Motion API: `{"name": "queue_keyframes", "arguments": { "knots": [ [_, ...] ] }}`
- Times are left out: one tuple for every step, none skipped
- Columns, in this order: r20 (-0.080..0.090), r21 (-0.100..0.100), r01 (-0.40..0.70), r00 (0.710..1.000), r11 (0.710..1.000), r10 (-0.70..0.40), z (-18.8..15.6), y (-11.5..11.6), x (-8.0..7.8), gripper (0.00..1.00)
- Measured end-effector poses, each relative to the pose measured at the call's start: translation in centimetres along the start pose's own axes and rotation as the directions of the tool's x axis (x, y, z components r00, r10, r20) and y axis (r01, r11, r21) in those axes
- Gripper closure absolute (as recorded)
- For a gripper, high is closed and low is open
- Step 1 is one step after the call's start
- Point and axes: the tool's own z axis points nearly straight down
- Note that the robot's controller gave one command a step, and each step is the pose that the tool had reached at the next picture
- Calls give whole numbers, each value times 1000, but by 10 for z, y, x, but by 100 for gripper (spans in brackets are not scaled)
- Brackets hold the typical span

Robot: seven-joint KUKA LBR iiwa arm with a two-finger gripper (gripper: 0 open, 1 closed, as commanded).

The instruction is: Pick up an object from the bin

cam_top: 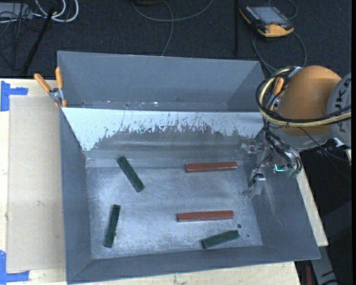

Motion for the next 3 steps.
{"name": "queue_keyframes", "arguments": {
  "knots": [
    [2, 0, 225, 974, 974, -225, 70, 77, 82, 0],
    [9, 4, 433, 901, 901, -433, 39, 123, 75, 0],
    [9, 4, 338, 941, 941, -338, 38, 106, 54, 0]
  ]
}}
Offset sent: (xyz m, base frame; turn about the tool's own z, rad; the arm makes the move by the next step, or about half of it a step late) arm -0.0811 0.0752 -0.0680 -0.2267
